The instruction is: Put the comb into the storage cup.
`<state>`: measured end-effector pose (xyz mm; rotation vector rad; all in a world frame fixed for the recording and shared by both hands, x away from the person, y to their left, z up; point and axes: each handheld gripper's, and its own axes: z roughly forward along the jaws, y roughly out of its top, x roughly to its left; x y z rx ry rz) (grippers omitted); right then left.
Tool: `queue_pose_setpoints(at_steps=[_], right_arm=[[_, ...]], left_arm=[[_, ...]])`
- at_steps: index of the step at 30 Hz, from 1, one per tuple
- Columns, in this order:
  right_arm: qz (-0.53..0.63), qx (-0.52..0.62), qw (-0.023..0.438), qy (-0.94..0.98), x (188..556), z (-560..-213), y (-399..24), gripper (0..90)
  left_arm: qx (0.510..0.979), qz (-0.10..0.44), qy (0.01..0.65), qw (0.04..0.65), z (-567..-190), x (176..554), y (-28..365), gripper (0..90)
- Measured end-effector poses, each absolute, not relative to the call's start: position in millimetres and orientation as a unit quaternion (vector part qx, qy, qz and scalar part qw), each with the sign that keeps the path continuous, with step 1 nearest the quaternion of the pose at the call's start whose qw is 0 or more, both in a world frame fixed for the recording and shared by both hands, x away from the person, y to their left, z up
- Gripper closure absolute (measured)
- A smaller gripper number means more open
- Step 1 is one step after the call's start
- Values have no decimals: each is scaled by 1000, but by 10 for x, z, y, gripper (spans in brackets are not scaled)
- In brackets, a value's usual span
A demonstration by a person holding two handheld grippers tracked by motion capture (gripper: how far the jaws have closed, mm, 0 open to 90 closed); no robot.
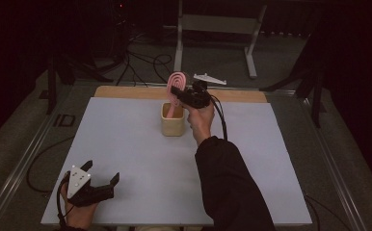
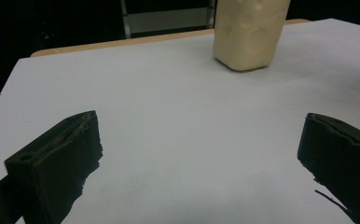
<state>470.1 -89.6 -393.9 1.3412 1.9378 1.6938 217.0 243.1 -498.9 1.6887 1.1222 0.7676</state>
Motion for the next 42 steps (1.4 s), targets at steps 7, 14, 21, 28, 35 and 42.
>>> queue_pose_setpoints(at_steps=[7,14,21,28,35,42], right_arm=[[579,458,117,664,4704,-3961,-882,633],[578,460,115,664,4709,-4007,-865,631],[575,462,111,666,4713,-4053,-848,630],[576,463,109,665,4713,-4085,-848,630],[575,464,107,665,4717,-4121,-852,629],[575,466,106,664,4724,-4134,-844,629]], left_arm=[[688,313,458,469,-4990,2173,2429,0],[689,313,458,467,-4989,2172,2434,0],[689,313,458,467,-4989,2171,2436,0],[690,313,457,466,-4989,2172,2435,0],[688,313,458,467,-4991,2173,2434,0],[689,313,458,467,-4991,2173,2435,0]])
